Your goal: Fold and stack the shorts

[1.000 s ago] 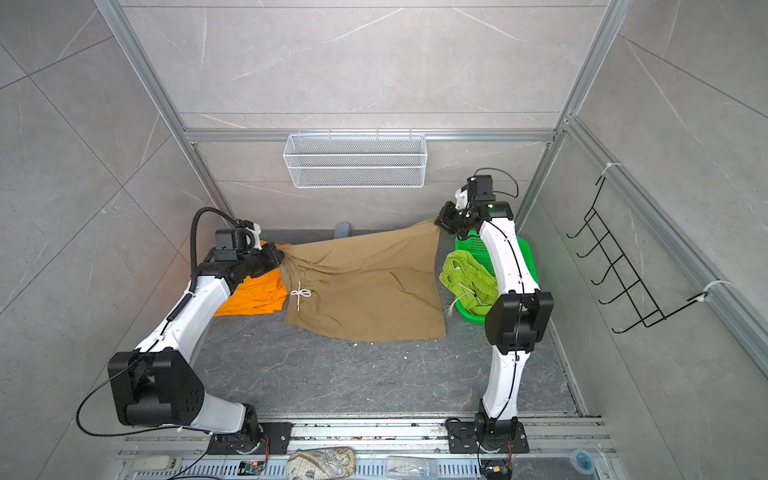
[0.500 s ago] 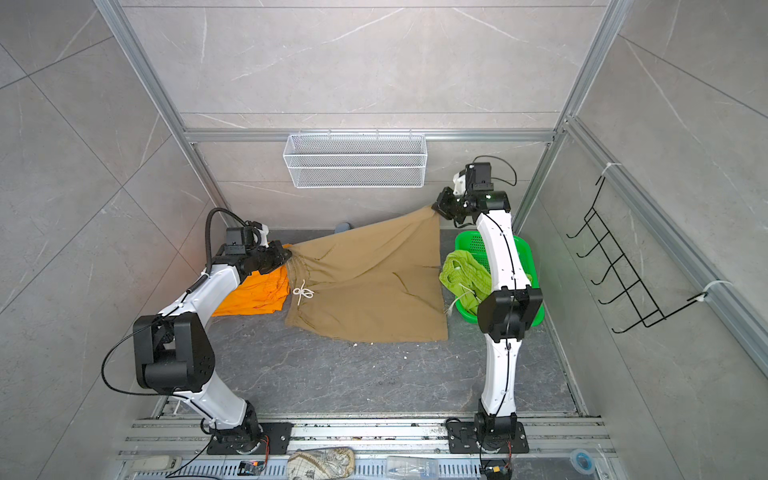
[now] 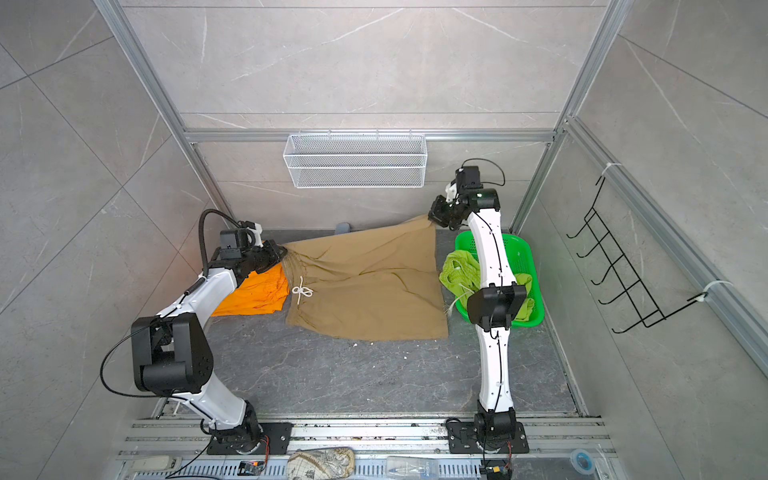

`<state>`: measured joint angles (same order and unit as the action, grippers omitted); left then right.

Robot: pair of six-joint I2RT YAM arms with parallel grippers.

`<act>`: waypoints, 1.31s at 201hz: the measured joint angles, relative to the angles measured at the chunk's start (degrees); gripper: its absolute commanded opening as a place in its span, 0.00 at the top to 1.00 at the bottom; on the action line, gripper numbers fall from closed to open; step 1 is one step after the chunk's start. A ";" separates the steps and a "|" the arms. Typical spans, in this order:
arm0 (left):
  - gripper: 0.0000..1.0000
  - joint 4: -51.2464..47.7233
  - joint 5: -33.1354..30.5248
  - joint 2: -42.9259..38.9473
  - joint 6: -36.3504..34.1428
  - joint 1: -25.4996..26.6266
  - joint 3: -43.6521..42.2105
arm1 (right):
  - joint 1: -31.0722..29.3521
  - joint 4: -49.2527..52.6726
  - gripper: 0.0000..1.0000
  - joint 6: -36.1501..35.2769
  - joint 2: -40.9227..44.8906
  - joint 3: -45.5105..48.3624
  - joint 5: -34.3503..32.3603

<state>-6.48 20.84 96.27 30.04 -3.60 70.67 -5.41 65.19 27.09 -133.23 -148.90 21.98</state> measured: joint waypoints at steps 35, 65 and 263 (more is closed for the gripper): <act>0.88 0.09 -0.33 1.05 0.52 -0.59 -2.05 | -0.63 -5.33 1.00 -0.13 6.21 14.86 -0.55; 0.86 0.98 0.20 1.05 0.98 -0.57 -2.25 | -0.68 -5.92 1.00 -0.15 6.43 8.20 -0.04; 0.56 2.38 -1.42 -18.58 10.91 -1.42 -32.11 | 0.09 -29.46 1.00 1.68 42.82 82.42 1.38</act>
<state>-4.10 19.42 77.69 40.95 -5.02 38.57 -5.32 35.73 28.77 -90.41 -66.48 23.35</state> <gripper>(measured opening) 0.416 0.047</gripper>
